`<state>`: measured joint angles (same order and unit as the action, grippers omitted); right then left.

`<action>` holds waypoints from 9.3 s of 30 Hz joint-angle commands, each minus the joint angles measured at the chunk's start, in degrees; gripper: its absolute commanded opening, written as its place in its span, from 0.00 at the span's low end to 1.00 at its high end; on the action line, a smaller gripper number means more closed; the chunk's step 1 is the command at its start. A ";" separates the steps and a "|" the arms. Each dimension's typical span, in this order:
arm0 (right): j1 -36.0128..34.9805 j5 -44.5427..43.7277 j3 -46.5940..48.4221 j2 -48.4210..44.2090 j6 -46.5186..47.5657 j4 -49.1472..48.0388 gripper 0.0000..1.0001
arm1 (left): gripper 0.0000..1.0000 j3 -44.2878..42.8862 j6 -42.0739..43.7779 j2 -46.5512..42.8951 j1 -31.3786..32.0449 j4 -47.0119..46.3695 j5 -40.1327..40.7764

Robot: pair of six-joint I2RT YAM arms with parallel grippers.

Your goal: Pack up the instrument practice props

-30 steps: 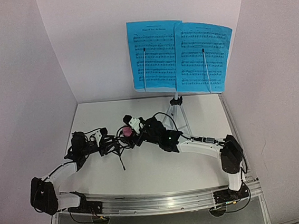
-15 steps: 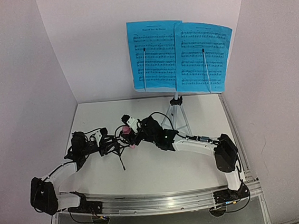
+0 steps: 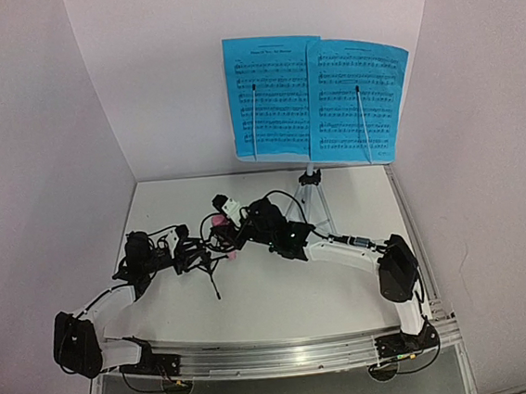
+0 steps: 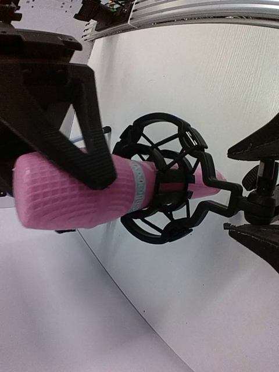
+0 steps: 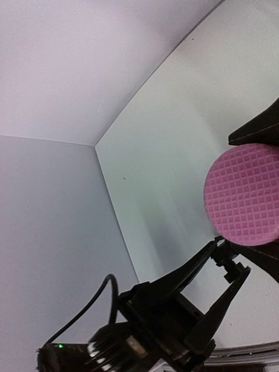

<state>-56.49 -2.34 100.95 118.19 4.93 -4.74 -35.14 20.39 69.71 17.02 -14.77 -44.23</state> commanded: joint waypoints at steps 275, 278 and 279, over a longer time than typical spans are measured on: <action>68.44 45.69 21.37 -34.31 -29.18 23.01 0.75 | 0.53 -71.09 -14.94 27.49 29.21 2.79 34.76; 68.44 45.96 22.21 -33.12 -29.29 23.03 0.73 | 0.52 -70.02 -11.17 27.20 30.96 -2.50 32.78; 68.44 45.89 22.40 -32.87 -29.18 22.97 0.73 | 0.52 -70.22 -11.09 27.35 31.61 -3.31 32.00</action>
<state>12.19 43.06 121.64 83.47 -23.40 19.72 -103.63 4.81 97.73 46.15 -11.15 -10.33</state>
